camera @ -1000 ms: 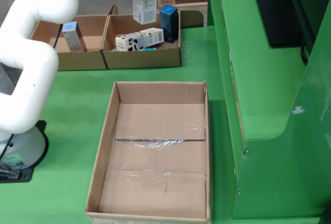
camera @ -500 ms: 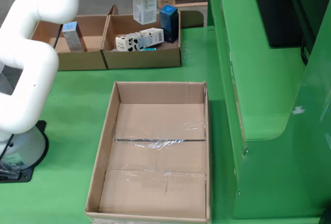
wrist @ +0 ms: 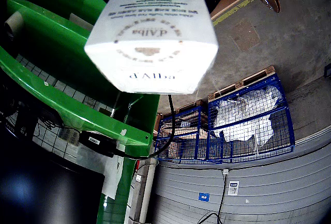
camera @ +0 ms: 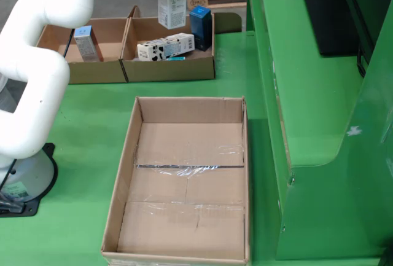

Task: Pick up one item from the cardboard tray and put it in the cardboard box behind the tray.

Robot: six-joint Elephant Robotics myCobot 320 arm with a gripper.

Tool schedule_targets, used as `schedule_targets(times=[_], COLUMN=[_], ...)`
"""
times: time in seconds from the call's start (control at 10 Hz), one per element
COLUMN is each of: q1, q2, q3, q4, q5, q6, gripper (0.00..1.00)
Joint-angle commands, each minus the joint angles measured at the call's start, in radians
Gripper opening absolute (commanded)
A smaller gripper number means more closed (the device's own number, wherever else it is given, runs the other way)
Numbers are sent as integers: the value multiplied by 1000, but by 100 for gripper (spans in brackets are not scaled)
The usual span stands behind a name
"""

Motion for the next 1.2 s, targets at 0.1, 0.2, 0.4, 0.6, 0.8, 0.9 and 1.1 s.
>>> schedule_targets(times=[0.1, 0.2, 0.4, 0.6, 0.8, 0.9, 1.1], q1=[-1, -1, -12, -20, -19, -19, -19], q2=[37, 37, 30, 15, 9, 0, -13], q3=[29, 29, 29, 29, 29, 29, 29], q4=[14, 14, 14, 14, 14, 14, 14], q5=[-12, -12, -12, -12, -12, -12, -12], q6=[-4, -4, -3, -1, 1, 1, 1], gripper=[0, 0, 0, 0, 0, 0, 0])
